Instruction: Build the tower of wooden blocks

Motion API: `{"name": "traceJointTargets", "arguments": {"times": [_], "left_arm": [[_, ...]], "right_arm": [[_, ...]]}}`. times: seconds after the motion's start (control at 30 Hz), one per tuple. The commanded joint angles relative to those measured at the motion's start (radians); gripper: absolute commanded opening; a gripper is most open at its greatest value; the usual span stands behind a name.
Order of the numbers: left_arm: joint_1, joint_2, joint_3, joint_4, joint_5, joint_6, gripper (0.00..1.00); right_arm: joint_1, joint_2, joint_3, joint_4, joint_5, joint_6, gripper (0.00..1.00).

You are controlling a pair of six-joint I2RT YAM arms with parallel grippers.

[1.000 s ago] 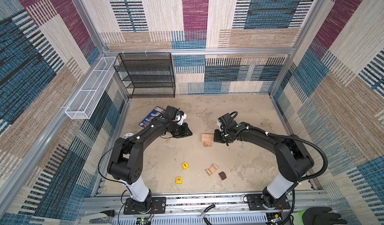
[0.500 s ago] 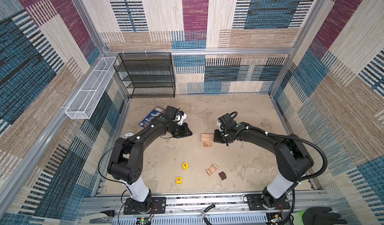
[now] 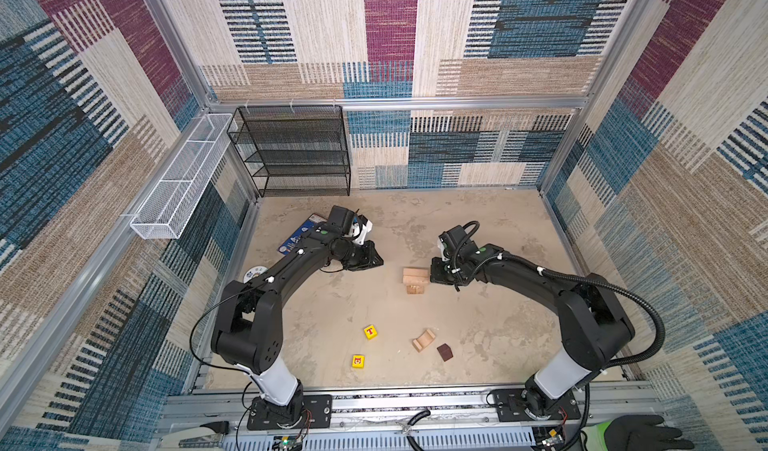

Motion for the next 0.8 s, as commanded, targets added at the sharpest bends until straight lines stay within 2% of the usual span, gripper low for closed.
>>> {"name": "traceJointTargets", "arguments": {"times": [0.0, 0.13, 0.3, 0.6, 0.7, 0.77], "left_arm": [[0.001, -0.037, 0.045, -0.088, -0.114, 0.103, 0.22], [0.001, -0.081, 0.095, -0.147, -0.284, 0.176, 0.30], [0.002, -0.126, 0.114, -0.170, -0.462, 0.256, 0.34], [0.002, -0.225, 0.030, -0.119, -0.631, 0.301, 0.35], [0.002, -0.286, 0.000, -0.086, -0.651, 0.318, 0.36], [0.002, -0.341, -0.031, -0.051, -0.652, 0.333, 0.40]], "right_arm": [[0.001, -0.027, -0.012, -0.005, 0.039, -0.013, 0.08], [0.001, -0.050, -0.025, -0.013, 0.054, -0.017, 0.11], [0.001, -0.088, -0.052, -0.018, 0.053, -0.019, 0.17], [0.022, -0.201, -0.106, 0.024, 0.033, -0.046, 0.37], [0.062, -0.216, -0.087, 0.031, 0.044, -0.083, 0.45], [0.100, -0.212, -0.060, 0.030, 0.063, -0.112, 0.50]]}}
